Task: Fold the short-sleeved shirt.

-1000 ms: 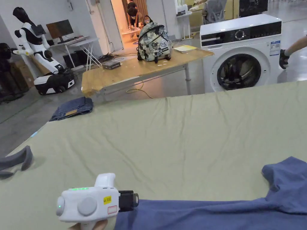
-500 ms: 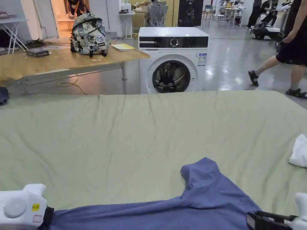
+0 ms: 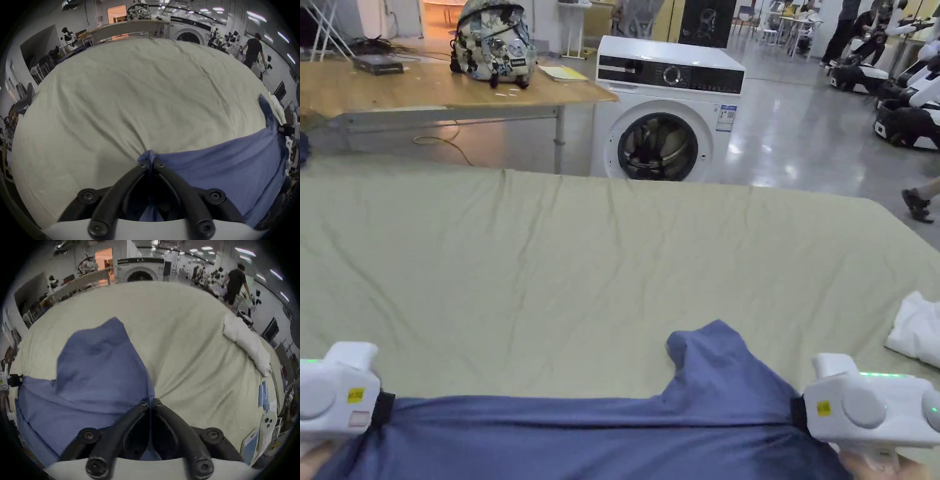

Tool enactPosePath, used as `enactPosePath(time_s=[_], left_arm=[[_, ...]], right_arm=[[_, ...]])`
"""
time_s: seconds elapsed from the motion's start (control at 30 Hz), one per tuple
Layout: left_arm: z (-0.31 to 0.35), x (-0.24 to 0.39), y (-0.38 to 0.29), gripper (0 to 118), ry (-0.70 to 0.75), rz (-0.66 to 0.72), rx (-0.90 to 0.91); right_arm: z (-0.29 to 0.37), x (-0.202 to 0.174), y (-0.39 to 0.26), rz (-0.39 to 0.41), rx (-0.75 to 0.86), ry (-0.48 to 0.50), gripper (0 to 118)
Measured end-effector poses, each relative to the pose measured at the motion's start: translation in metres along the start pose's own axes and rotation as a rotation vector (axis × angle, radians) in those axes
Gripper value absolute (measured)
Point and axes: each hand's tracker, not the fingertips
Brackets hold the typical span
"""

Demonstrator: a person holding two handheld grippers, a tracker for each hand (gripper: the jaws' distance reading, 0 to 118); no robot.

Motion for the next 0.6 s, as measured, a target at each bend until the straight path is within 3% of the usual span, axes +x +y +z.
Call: enactPosePath(time_s=[0.1,0.17,0.33,0.53,0.6], left_arm=[[0.051,-0.012,-0.009,0,-0.172,0.05,0.096],[0.095,-0.004,-0.03,0,-0.161,-0.032,0.174],[0.153,-0.022,-0.112,0,-0.228,0.012,0.191],[0.162,-0.04,-0.218,0,-0.218,0.084,0.158],[0.158,-0.022,-0.229,0,-0.213,0.087,0.128]], right_arm=[[0.048,0.01,-0.009,-0.087,0.076,0.12,0],[0.07,0.025,-0.026,-0.071,0.142,0.143,0],[0.158,0.02,-0.12,0.029,0.298,0.054,0],[0.185,0.033,-0.222,-0.129,0.174,0.011,0],[0.172,0.033,-0.238,-0.144,0.139,0.024,0]])
